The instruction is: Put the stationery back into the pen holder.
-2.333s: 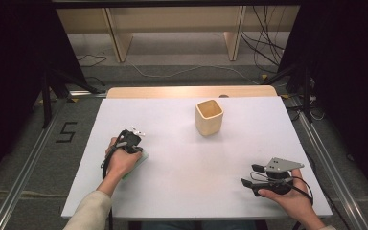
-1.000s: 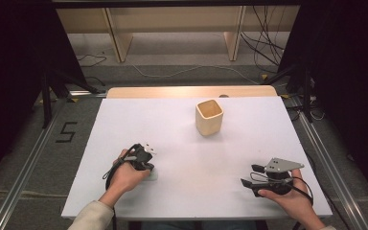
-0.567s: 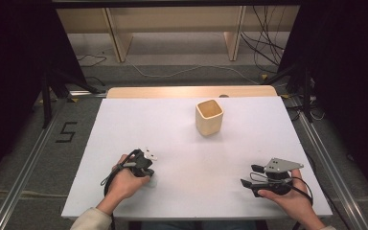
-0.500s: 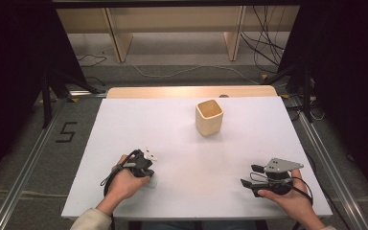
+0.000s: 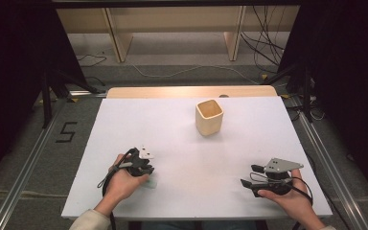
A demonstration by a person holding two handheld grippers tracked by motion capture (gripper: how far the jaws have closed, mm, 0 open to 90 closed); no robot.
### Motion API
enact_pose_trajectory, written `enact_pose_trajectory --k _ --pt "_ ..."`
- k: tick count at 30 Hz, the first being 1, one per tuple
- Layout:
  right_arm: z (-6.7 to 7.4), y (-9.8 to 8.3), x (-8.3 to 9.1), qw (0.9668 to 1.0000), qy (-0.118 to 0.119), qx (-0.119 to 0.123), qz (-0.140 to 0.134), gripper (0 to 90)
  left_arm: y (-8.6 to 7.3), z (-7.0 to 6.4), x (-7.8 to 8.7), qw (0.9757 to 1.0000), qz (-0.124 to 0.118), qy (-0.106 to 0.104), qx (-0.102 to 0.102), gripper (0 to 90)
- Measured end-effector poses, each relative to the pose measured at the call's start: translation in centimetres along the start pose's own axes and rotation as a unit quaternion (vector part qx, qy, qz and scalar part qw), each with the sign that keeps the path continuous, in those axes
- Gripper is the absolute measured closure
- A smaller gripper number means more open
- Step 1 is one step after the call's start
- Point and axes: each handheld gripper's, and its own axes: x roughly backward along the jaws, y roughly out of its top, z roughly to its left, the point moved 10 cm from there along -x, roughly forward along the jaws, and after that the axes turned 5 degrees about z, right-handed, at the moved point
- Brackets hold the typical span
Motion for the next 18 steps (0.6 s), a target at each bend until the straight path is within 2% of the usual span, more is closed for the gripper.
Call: enact_pose_trajectory --k 5,10,12,13,16,18 --pt "0.0 0.0 0.0 1.0 0.0 0.0 0.002 30.4 0.0 0.3 0.1 0.9999 -0.009 0.004 0.011 73.7" --pt "0.0 0.0 0.0 1.0 0.0 0.001 0.002 30.4 0.4 0.3 0.3 0.9992 -0.035 0.009 0.017 60.1" --pt "0.0 0.0 0.0 1.0 0.001 0.003 0.001 30.4 0.7 0.1 0.5 0.9986 -0.05 0.005 0.017 54.6" --pt "0.1 0.0 -0.1 1.0 0.002 0.001 0.001 30.4 0.8 -0.2 0.6 0.9982 -0.056 -0.003 0.018 47.4" --pt "0.1 0.0 -0.1 1.0 0.003 0.004 -0.001 30.4 0.9 -0.7 0.8 0.9976 -0.065 -0.013 0.018 37.9" --pt "0.1 0.1 -0.1 1.0 0.002 0.004 -0.001 30.4 1.1 -1.2 1.0 0.9969 -0.075 -0.018 0.015 35.0"
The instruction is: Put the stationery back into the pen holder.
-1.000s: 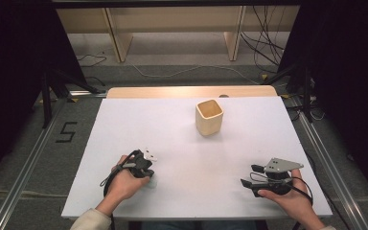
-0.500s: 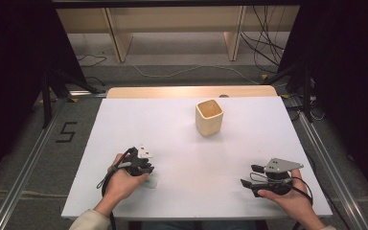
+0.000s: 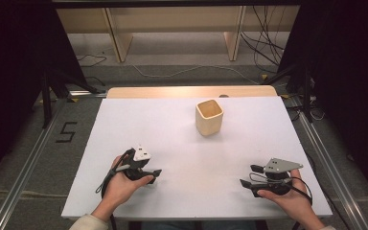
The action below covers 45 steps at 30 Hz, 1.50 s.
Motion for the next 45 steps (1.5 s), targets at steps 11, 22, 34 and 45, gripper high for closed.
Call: enact_pose_trajectory --k 11,22,34,45 --pt "0.4 0.2 -0.1 1.0 0.007 0.001 -0.002 30.4 -0.3 -0.1 0.9 0.9997 -0.025 0.005 -0.005 30.3" --pt "3.0 2.1 -1.5 0.9985 0.046 0.03 -0.008 31.6 -1.3 6.6 1.7 0.9934 -0.021 0.097 0.056 30.8" --pt "7.2 5.4 -4.8 0.9925 0.1 0.07 0.0 32.5 -1.5 7.9 0.8 0.9922 -0.005 0.108 0.062 31.6" --pt "10.1 7.2 -7.5 0.986 0.129 0.105 0.011 33.7 -1.4 8.4 0.4 0.9915 -0.002 0.111 0.068 32.2"
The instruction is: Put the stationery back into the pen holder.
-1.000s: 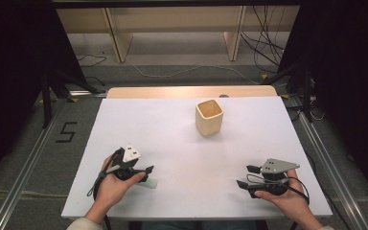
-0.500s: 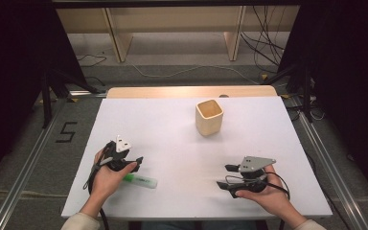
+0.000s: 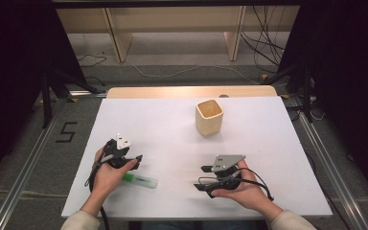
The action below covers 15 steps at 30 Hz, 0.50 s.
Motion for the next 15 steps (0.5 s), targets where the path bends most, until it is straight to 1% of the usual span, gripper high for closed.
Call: enact_pose_trajectory --k 2,4,6,9,15 --pt "0.5 0.6 -0.7 1.0 0.006 0.005 0.002 33.8 0.0 0.0 0.0 1.0 0.002 0.001 -0.004 32.3" --pt "0.8 0.9 -1.2 0.9999 0.011 0.011 0.004 33.8 0.0 0.0 -0.1 1.0 0.003 0.001 -0.002 32.3" --pt "0.9 1.0 -1.4 0.9998 0.014 0.011 0.006 33.8 0.1 0.0 -0.2 1.0 0.004 0.001 -0.006 32.3" --pt "1.3 1.3 -2.2 0.9996 0.019 0.014 0.012 33.8 0.1 0.0 -0.4 1.0 0.003 0.0 -0.002 32.3" --pt "1.8 2.2 -3.4 0.9994 0.022 0.023 0.011 34.7 0.2 0.1 -0.5 1.0 0.004 0.002 -0.003 32.4"
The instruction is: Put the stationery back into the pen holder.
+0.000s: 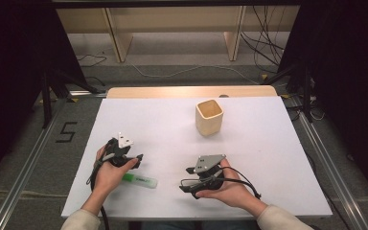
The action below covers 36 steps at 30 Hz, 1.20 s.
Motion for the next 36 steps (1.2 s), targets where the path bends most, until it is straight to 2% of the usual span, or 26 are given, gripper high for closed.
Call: enact_pose_trajectory --k 21,36 --pt "1.7 3.7 -4.8 0.9992 0.024 0.03 0.009 36.4 0.2 0.3 -0.4 1.0 0.001 0.004 0.003 32.4" --pt "2.1 5.5 -7.3 0.9984 0.028 0.046 0.017 39.3 0.2 0.5 -0.4 1.0 0.003 0.005 0.002 32.5"
